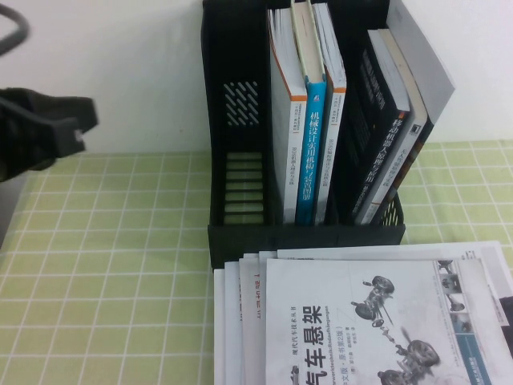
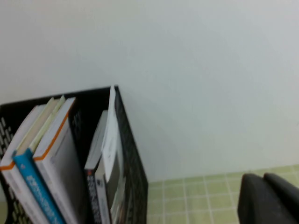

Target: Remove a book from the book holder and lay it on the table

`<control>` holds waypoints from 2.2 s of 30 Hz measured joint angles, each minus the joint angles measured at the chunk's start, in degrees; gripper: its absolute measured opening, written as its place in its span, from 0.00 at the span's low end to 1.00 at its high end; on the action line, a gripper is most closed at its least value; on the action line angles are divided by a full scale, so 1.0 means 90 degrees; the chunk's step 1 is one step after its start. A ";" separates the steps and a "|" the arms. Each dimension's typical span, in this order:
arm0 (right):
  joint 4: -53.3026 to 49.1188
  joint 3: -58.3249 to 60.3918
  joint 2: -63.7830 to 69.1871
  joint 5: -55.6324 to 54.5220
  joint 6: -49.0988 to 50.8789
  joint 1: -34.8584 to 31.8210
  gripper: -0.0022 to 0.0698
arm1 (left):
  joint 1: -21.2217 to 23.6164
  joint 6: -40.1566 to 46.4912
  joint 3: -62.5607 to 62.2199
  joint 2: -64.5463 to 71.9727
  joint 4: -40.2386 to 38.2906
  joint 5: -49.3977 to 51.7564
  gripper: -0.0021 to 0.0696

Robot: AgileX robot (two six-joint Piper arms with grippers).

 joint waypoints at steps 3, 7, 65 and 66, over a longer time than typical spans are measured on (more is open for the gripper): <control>0.0844 0.0083 0.0427 0.0013 -0.0545 0.0000 0.03 | 0.0000 0.2051 -0.0165 0.0533 -0.1397 0.0574 0.02; 0.2295 0.0098 0.1009 0.0172 -0.1797 0.0000 0.03 | -0.0057 0.3642 -0.0589 0.1136 -0.2539 0.1015 0.02; 1.0511 0.0098 0.4804 0.0178 -1.0551 0.0000 0.25 | -0.3048 0.4454 -0.5960 0.6584 -0.1781 0.0561 0.03; 1.0511 0.0098 0.4804 0.0178 -1.0562 0.0000 0.25 | -0.3048 0.4467 -0.5960 0.6616 -0.1813 0.0561 0.03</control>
